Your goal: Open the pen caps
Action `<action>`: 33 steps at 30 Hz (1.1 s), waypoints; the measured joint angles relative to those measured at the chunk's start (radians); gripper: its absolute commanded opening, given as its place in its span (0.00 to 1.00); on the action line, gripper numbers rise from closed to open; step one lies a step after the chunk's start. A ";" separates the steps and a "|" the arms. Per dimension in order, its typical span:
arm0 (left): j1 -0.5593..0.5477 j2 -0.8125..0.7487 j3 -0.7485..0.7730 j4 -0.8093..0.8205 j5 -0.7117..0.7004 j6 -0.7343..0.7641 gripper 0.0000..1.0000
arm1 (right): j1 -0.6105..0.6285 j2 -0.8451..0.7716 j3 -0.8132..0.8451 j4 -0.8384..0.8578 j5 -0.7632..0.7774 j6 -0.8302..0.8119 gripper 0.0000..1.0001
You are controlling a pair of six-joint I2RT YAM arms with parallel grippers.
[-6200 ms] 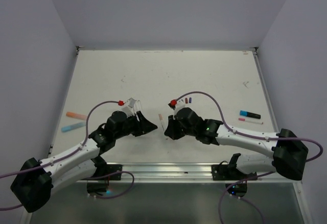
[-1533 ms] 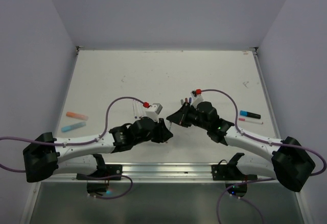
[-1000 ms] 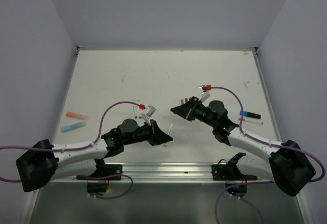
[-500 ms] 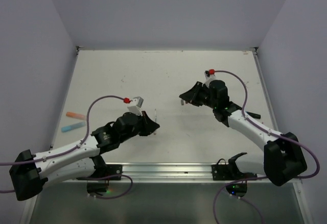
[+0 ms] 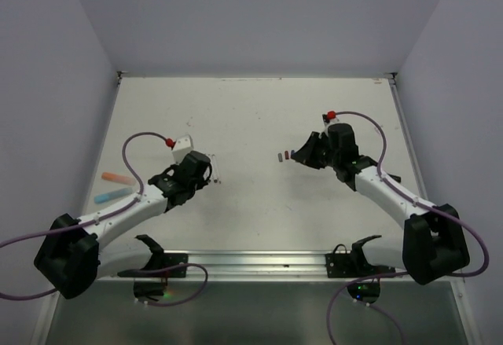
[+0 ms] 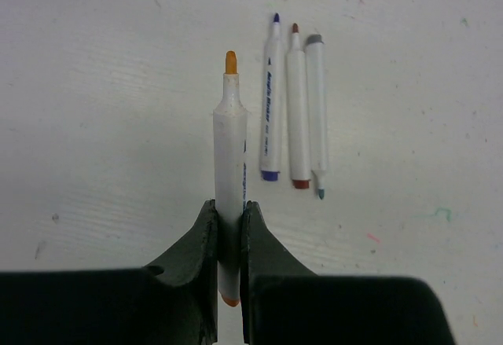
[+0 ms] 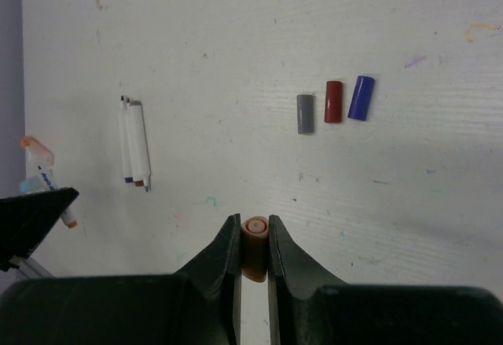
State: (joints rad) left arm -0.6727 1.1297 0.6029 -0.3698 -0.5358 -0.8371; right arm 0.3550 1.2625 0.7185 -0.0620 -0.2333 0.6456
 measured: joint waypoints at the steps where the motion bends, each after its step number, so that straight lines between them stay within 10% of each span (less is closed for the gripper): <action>1: 0.032 0.014 0.000 0.011 0.012 0.021 0.00 | -0.011 0.004 0.000 0.000 -0.005 -0.003 0.00; 33: 0.252 0.311 -0.001 0.384 0.317 0.194 0.14 | -0.140 0.264 0.084 -0.015 -0.072 -0.104 0.00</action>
State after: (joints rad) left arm -0.4206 1.4410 0.6022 0.0143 -0.2188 -0.6434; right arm 0.2153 1.5261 0.8028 -0.0772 -0.3058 0.5419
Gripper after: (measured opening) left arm 0.120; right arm 0.144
